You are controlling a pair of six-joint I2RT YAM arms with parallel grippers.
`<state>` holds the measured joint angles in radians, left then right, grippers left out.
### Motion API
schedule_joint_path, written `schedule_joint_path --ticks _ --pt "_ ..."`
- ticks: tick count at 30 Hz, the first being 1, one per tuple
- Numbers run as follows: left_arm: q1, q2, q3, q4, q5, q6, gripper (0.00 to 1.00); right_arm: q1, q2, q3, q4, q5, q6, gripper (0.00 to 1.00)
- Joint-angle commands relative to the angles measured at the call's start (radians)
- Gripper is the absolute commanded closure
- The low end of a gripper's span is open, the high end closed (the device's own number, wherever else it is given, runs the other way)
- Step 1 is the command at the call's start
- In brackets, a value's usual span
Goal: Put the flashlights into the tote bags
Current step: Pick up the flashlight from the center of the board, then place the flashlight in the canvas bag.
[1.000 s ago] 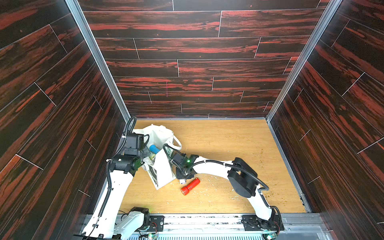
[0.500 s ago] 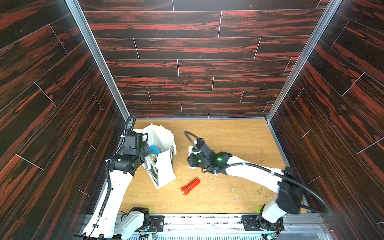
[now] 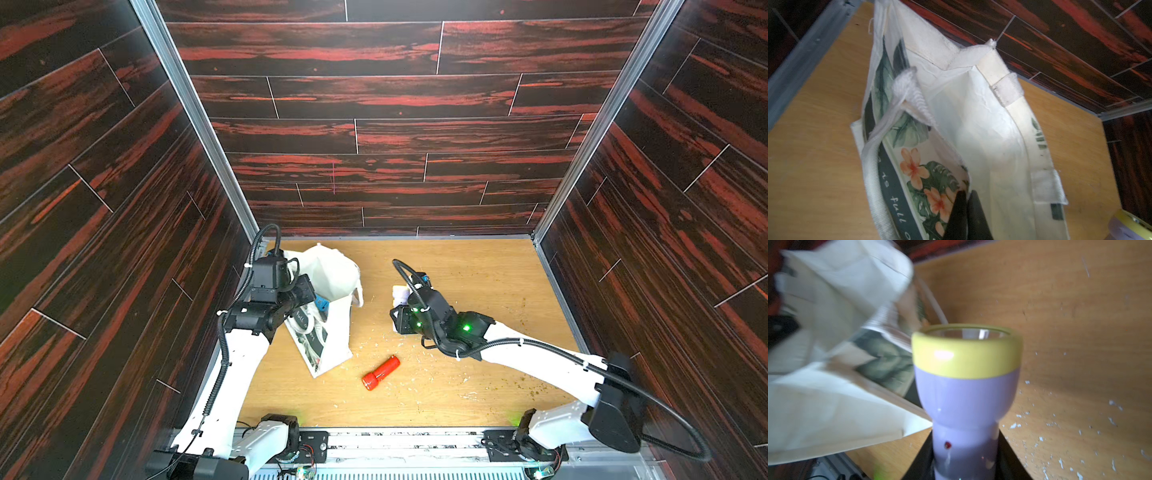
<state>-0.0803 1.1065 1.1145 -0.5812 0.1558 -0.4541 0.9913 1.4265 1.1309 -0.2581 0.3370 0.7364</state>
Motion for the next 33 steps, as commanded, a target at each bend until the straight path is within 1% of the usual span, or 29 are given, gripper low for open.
schedule_joint_path --ticks 1,4,7,13,18,20,23,33 --pt "-0.005 -0.003 0.033 0.049 0.111 0.023 1.00 -0.007 -0.045 0.010 0.039 0.014 -0.027 1.00" --pt "-0.013 0.001 0.033 0.057 0.140 0.028 1.00 -0.020 -0.062 0.012 0.048 -0.005 -0.037 1.00" --pt "-0.028 0.010 0.039 0.059 0.160 0.035 1.00 -0.045 -0.081 0.007 0.080 -0.062 -0.047 1.00" --pt "-0.076 0.034 0.057 0.056 0.177 0.056 1.00 -0.109 -0.089 0.011 0.148 -0.247 -0.066 1.00" --pt "-0.108 0.040 0.064 0.052 0.192 0.078 1.00 -0.126 -0.034 0.087 0.123 -0.355 -0.115 1.00" --pt "-0.119 0.039 0.067 0.055 0.207 0.087 1.00 -0.126 -0.006 0.123 0.105 -0.380 -0.134 1.00" --pt "-0.130 0.039 0.069 0.052 0.220 0.100 1.00 -0.127 0.033 0.165 0.083 -0.384 -0.145 1.00" --pt "-0.142 0.042 0.068 0.049 0.216 0.114 1.00 -0.136 0.173 0.325 -0.013 -0.421 -0.181 1.00"
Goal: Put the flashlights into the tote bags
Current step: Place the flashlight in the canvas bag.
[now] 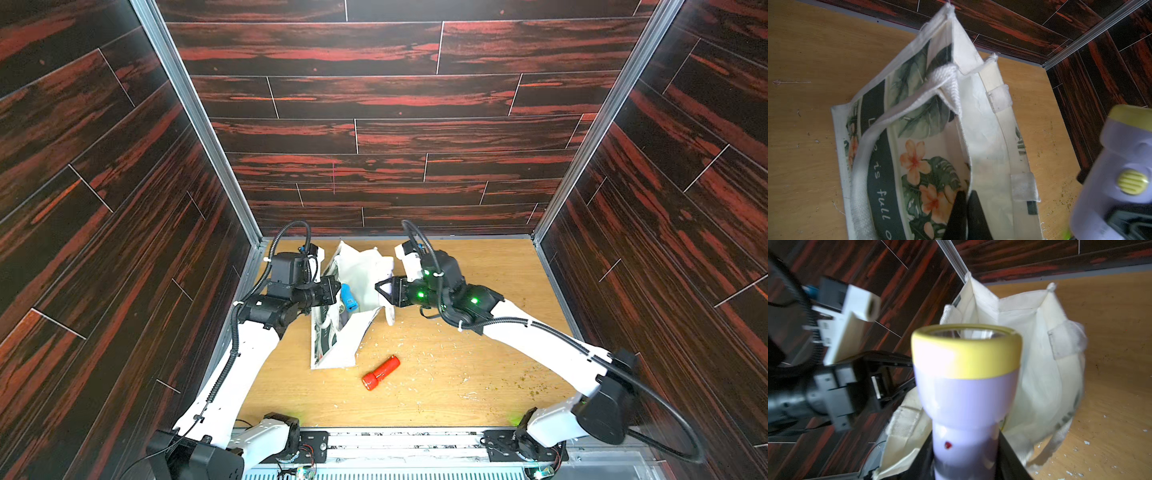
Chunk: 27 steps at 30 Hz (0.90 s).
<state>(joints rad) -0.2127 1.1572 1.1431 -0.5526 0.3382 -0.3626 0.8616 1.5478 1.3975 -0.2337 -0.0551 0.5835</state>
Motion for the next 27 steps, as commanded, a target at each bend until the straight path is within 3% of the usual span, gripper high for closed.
schedule_joint_path --ticks 1,27 --pt "-0.012 -0.010 0.038 0.020 0.033 0.023 1.00 -0.008 0.067 0.076 -0.049 -0.033 -0.030 1.00" --pt "-0.022 -0.013 0.031 0.023 0.014 0.032 1.00 -0.039 0.468 0.471 -0.379 -0.167 -0.054 1.00"
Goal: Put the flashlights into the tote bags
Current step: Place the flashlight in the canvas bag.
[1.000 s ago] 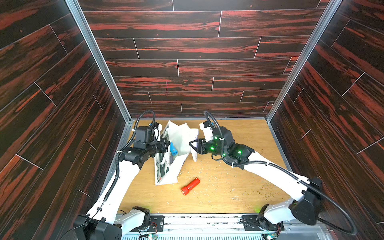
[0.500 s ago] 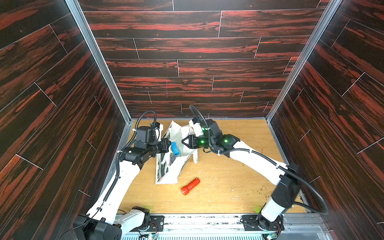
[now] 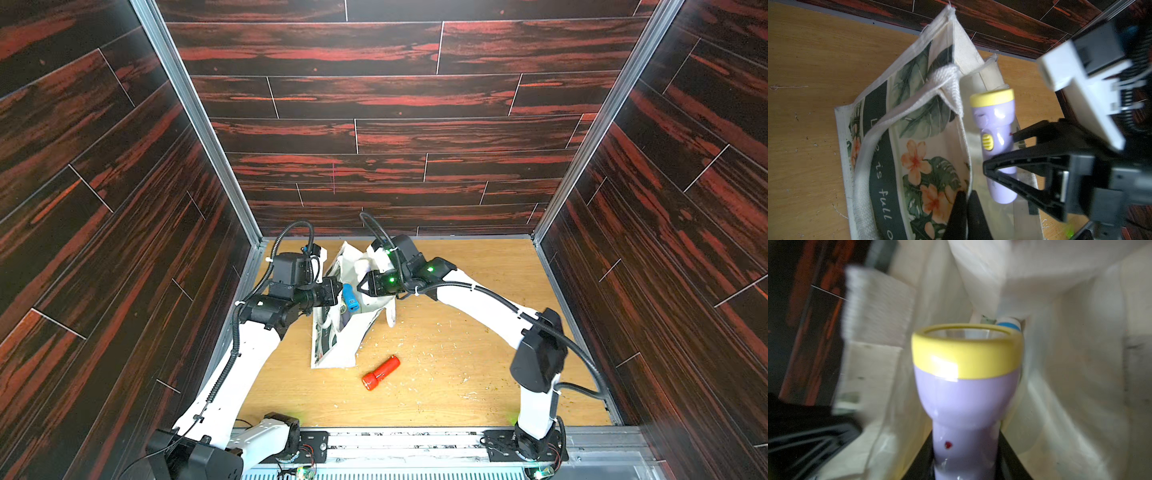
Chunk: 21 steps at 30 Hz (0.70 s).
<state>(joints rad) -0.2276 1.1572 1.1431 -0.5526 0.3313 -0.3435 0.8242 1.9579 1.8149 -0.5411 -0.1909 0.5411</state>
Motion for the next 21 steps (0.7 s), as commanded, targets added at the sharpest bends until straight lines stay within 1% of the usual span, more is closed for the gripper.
schedule_joint_path --ticks 1,6,18,21 --pt "-0.007 -0.011 0.032 0.026 0.023 0.012 1.00 -0.002 0.080 0.073 -0.090 -0.039 -0.009 1.00" --pt "-0.012 -0.011 0.033 0.023 0.027 0.011 1.00 0.001 0.163 0.137 -0.142 -0.063 0.000 1.00" --pt "-0.015 -0.008 0.029 0.029 0.027 0.009 1.00 0.016 0.300 0.203 -0.213 -0.059 0.020 1.00" --pt "-0.017 -0.010 0.029 0.024 0.021 0.010 1.00 0.016 0.330 0.228 -0.238 -0.056 0.023 0.95"
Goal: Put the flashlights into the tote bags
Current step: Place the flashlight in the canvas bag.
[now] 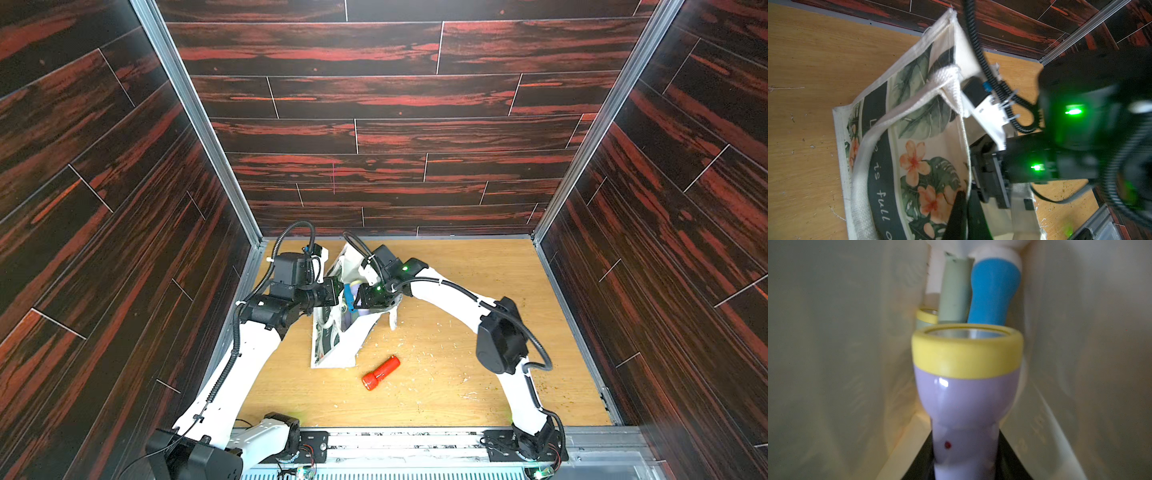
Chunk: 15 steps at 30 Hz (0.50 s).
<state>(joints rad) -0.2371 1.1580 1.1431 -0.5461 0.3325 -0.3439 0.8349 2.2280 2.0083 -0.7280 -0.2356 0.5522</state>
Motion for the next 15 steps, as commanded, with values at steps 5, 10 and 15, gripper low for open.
schedule_joint_path --ticks 5,10,15 --pt "-0.008 -0.011 0.028 0.009 0.005 0.015 1.00 0.007 0.095 0.068 -0.086 0.010 0.023 0.78" --pt "-0.007 -0.009 0.028 -0.008 -0.025 0.019 1.00 0.006 0.094 0.079 -0.093 0.026 0.029 0.50" --pt "-0.007 -0.012 0.028 -0.020 -0.052 0.024 1.00 0.006 0.065 0.093 -0.082 0.044 0.021 0.31"
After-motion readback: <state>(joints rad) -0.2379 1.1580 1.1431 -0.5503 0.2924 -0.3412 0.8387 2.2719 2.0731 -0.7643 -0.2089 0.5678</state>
